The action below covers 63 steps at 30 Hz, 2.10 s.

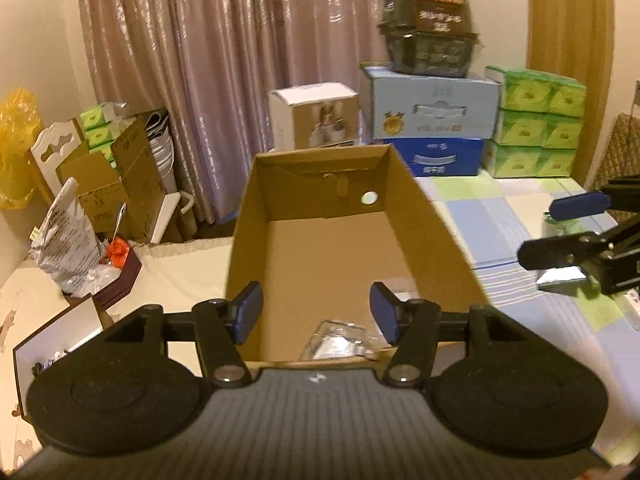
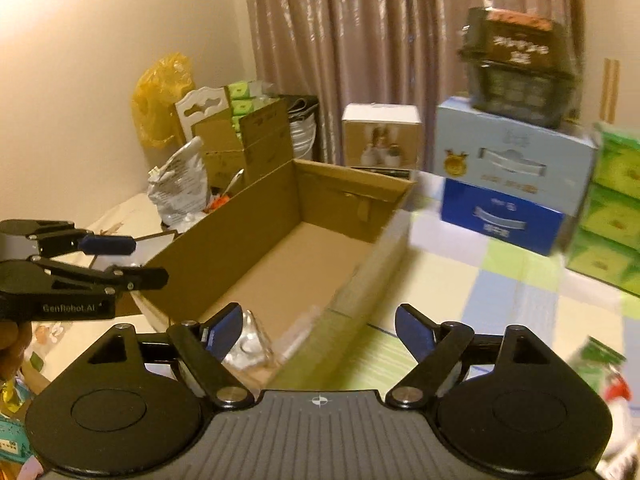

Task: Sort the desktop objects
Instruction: 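Return both tools from the cardboard box to the table, then grasp the black earphone cable with the left tool while the right tool grasps the white spoon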

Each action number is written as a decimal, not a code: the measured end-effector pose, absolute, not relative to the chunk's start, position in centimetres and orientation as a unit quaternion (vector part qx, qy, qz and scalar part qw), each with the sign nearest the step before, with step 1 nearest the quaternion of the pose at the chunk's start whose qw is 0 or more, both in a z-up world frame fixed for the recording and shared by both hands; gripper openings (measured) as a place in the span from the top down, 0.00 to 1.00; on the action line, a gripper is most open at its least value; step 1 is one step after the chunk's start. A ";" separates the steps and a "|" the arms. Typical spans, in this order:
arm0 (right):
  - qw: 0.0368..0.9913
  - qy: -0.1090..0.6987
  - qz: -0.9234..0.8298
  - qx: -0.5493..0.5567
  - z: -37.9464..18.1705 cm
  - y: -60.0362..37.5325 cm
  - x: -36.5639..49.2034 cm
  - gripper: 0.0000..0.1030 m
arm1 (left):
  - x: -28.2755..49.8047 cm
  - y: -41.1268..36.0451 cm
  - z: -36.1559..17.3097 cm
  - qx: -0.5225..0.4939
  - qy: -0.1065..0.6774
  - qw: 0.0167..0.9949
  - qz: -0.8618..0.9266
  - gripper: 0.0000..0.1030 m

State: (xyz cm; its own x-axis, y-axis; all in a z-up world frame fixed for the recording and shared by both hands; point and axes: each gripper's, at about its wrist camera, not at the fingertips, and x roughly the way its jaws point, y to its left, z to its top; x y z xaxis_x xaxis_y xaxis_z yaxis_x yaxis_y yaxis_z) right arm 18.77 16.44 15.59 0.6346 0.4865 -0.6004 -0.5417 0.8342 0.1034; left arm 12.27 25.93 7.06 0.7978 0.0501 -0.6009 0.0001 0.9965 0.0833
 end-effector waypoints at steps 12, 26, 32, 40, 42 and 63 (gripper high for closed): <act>0.928 0.327 0.178 0.017 13.3 4.0 7.4 0.09 | 7.3 16.1 9.1 0.038 0.289 0.955 -0.049 0.10; 0.939 0.338 0.035 0.041 11.4 -7.1 -1.0 0.02 | 6.4 4.7 5.2 0.013 0.326 0.934 -0.147 0.01; 0.938 0.341 0.015 0.051 11.1 -9.6 -1.3 0.02 | 7.0 1.6 4.0 0.026 0.335 0.928 -0.163 0.01; 0.937 0.344 -0.006 0.056 10.4 -12.5 0.2 0.02 | 8.3 -1.6 2.0 0.035 0.351 0.919 -0.177 0.02; 0.936 0.347 -0.010 0.053 10.4 -13.2 0.9 0.02 | 8.8 -2.6 1.7 0.035 0.354 0.917 -0.181 0.03; 0.905 0.411 0.095 -0.049 8.1 -20.9 11.7 0.43 | 15.6 -15.0 -3.3 0.029 0.378 0.892 -0.247 0.56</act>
